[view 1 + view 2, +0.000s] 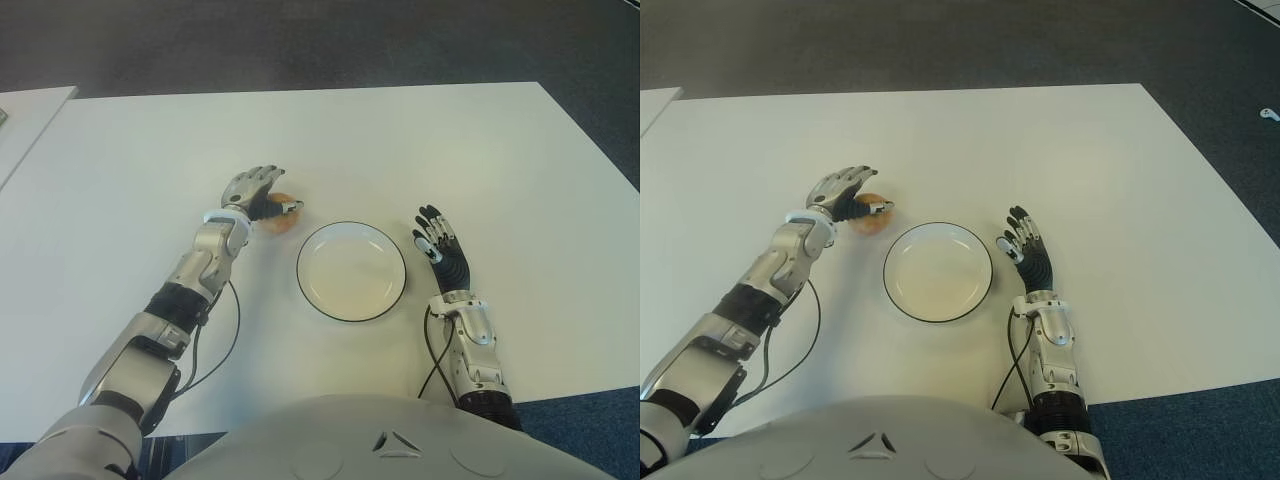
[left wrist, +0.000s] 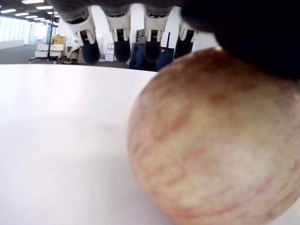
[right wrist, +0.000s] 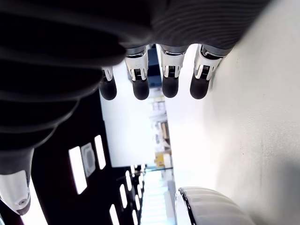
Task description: Put the apples into the plate.
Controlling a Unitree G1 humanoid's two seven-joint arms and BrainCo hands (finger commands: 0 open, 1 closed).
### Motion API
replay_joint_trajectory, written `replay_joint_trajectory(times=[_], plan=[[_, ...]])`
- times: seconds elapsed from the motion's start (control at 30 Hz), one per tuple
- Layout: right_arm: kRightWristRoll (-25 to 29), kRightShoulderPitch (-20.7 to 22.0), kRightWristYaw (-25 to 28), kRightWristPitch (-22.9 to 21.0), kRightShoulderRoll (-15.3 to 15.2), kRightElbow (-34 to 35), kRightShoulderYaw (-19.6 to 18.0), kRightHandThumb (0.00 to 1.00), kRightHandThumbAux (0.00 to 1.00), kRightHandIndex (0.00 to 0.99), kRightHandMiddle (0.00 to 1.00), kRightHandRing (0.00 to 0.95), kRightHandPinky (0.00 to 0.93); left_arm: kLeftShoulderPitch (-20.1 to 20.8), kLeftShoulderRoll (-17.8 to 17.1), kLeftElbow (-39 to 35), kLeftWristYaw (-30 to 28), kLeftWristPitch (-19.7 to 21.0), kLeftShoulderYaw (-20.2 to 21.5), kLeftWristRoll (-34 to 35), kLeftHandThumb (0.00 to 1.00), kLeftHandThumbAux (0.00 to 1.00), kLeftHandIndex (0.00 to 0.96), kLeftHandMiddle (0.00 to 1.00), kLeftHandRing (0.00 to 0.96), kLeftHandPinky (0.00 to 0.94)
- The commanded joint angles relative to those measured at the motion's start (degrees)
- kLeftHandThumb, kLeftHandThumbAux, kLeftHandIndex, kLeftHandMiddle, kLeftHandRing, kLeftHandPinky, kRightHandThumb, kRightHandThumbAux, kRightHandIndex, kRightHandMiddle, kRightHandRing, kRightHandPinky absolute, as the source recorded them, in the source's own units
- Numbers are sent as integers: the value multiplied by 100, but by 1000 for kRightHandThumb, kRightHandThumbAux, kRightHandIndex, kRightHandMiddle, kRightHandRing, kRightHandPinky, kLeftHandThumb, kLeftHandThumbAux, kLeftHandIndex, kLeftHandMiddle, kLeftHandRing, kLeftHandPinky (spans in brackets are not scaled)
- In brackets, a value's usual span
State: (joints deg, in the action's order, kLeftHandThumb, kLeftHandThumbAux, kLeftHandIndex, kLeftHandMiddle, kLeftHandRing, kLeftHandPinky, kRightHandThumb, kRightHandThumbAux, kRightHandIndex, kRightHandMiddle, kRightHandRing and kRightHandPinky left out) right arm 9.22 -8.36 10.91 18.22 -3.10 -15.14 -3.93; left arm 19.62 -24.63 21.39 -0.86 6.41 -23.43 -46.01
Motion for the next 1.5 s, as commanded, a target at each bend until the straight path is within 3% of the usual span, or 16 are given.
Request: replay_joint_trajectory(times=[0.03, 0.43, 1.13, 1.37, 1.5], plan=[[-94, -249, -64, -279, 10, -377, -10, 116, 589, 0, 0, 0, 0, -237, 117, 110, -64, 39, -30, 146, 113, 236, 0, 0, 0, 0], [-100, -260, -58, -301, -31, -352, -23, 112, 590, 0, 0, 0, 0, -574, 349, 173, 200, 80, -173, 121, 152, 239, 0, 0, 0, 0], [-142, -282, -97, -343, -68, -288, -42, 106, 588, 0, 0, 0, 0, -661, 652, 272, 141, 276, -240, 176, 162, 255, 0, 0, 0, 0], [-133, -285, -79, -358, -81, -260, -42, 100, 592, 0, 0, 0, 0, -587, 1001, 1129, 938, 30, -350, 92, 196, 305, 4, 0, 0, 41], [-116, -289, -68, -377, -88, -238, -46, 97, 595, 0, 0, 0, 0, -512, 1127, 1614, 1587, -59, -427, -49, 319, 383, 42, 0, 0, 96]])
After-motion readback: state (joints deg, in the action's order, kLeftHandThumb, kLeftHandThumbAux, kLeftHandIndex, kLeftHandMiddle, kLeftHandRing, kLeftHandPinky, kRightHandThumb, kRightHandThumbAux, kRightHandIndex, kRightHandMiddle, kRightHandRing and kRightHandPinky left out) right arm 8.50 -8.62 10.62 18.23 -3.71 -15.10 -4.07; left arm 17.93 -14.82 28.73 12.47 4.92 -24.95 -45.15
